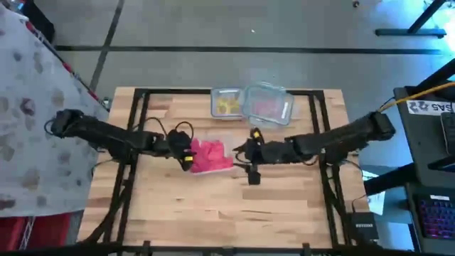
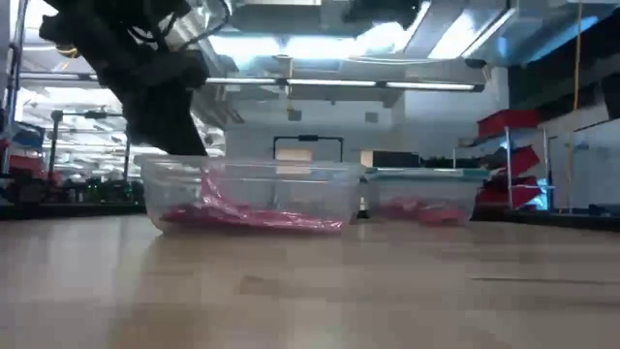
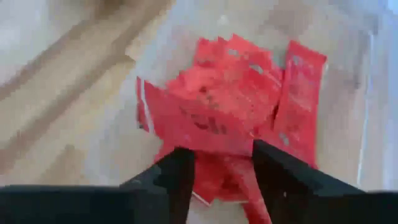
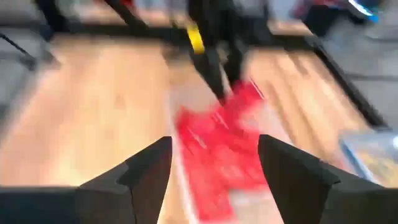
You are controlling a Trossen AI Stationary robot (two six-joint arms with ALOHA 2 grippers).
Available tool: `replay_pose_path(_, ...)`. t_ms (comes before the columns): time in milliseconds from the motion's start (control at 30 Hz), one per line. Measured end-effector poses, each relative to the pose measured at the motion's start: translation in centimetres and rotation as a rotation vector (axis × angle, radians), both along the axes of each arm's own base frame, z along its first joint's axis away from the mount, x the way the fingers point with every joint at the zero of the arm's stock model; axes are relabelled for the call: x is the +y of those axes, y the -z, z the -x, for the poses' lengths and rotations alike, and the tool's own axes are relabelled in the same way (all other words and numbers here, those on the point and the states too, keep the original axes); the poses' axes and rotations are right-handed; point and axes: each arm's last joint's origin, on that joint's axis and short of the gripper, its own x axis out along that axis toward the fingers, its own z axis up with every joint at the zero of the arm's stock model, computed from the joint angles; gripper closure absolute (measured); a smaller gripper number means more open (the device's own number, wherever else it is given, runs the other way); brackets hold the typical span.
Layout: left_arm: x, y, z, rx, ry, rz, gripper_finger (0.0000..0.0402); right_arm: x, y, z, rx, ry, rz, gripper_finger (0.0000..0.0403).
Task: Sort candy
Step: Put the pink strip candy into the rectangular transparent bin, then close the rectangular transparent bin
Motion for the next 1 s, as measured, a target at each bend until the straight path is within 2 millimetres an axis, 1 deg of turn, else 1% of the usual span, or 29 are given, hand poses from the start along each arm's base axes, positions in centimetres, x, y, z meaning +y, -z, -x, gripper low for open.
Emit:
replay_pose_path(133,-0.9,-1.2,0.2,-0.04,0.033,0.012,0.0258,-1.0,1.6,1.6,0.196,0.177,0.096,0.0175)
replay_pose_path(200,-1.5,-1.2,0.3,-0.042,0.048,0.025,0.0258,-1.7,2.2,2.6,0.275,0.269,0.162,0.0175)
replay_pose_path(300,-2.5,-1.0,0.4,-0.045,0.058,0.058,0.0258,-2.1,2.6,3.5,0.355,0.325,0.243,0.0175)
replay_pose_path(400,-3.6,-1.0,0.7,-0.056,0.057,0.057,0.0258,-2.2,2.9,3.7,0.398,0.317,0.286,0.0175)
replay_pose_path(500,-4.6,-1.1,1.0,-0.092,0.034,0.029,0.0258,-2.3,3.5,3.9,0.513,0.225,0.321,0.0175)
replay_pose_path(600,-5.5,-1.2,1.4,-0.12,0.025,0.007,0.0258,-2.8,4.3,4.0,0.597,0.179,0.366,0.0175)
replay_pose_path(767,-6.7,-1.3,1.9,-0.154,0.028,-0.006,0.0258,-4.3,7.5,5.6,0.778,0.122,0.454,0.0175)
replay_pose_path(833,-7.0,-1.3,2.0,-0.165,0.029,-0.006,0.0258,-5.2,8.9,6.6,0.839,0.158,0.509,0.0175)
replay_pose_path(933,-7.3,-1.3,2.1,-0.181,0.024,-0.018,0.0258,-6.3,10.5,7.3,0.857,0.215,0.54,0.0175)
replay_pose_path(1000,-7.2,-1.4,2.1,-0.19,0.015,-0.026,0.0258,-7.0,11.0,7.5,0.862,0.245,0.527,0.0175)
